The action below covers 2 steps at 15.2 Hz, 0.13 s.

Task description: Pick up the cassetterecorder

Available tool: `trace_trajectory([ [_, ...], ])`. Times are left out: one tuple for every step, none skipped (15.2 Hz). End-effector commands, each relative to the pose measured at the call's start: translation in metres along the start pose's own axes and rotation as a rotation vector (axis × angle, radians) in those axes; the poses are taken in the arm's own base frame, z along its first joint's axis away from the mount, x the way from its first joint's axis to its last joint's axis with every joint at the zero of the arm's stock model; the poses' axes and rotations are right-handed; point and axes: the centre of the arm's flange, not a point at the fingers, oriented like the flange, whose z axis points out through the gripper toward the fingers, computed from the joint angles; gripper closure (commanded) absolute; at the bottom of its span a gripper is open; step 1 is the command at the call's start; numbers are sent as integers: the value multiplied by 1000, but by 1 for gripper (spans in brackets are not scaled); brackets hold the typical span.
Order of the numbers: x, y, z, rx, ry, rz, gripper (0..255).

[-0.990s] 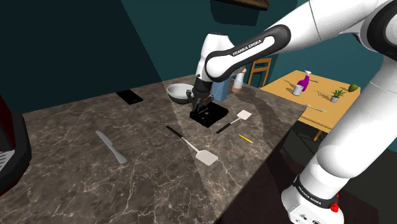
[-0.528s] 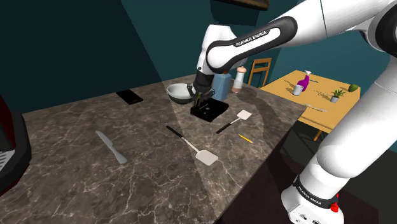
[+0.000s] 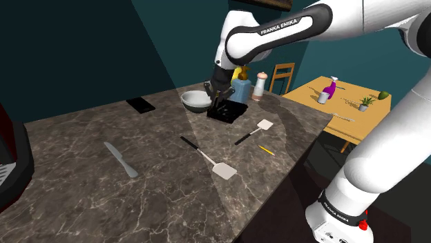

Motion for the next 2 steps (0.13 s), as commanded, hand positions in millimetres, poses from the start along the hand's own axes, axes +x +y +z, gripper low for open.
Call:
trace_trajectory([
  [0, -1, -6, 1, 1, 0, 255],
  [0, -1, -6, 1, 1, 0, 255],
])
